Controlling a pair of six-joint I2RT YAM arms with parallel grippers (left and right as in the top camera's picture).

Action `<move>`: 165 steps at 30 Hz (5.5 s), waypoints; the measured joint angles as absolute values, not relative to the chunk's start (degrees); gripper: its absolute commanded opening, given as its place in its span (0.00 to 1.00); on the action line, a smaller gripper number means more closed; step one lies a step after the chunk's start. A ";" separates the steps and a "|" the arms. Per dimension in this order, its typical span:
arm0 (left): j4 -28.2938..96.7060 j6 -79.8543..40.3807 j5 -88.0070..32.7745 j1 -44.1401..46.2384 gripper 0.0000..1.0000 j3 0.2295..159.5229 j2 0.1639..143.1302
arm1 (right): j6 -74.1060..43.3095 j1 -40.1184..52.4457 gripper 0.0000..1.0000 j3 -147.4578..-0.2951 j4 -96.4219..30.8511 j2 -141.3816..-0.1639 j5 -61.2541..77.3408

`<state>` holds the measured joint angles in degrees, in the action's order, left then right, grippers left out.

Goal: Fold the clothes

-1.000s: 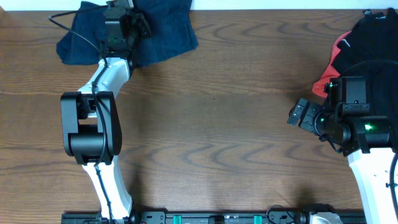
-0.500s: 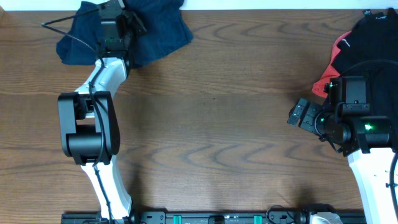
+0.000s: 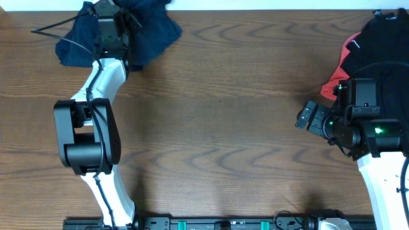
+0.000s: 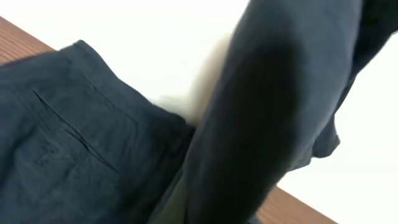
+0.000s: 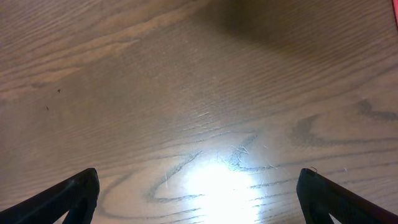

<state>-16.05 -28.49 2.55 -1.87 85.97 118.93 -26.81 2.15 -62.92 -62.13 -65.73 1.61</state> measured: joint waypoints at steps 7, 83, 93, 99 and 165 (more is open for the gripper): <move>-13.06 -31.46 4.25 -2.83 0.06 86.08 116.84 | -26.81 2.15 0.99 -62.92 -62.13 -65.73 1.61; 9.78 -23.81 -6.94 -8.86 0.06 88.77 128.01 | -26.81 2.15 0.99 -62.92 -62.13 -65.73 1.61; 4.08 -34.24 -8.51 -6.81 0.06 88.75 129.01 | -26.81 2.15 0.99 -62.92 -62.13 -65.73 1.61; 2.61 -40.62 -9.08 -1.98 0.06 88.75 129.08 | -26.81 2.15 0.99 -62.92 -62.13 -65.73 1.61; -24.93 -18.70 -7.92 -7.92 0.06 88.44 124.53 | -26.81 2.15 0.99 -62.92 -62.13 -65.73 1.61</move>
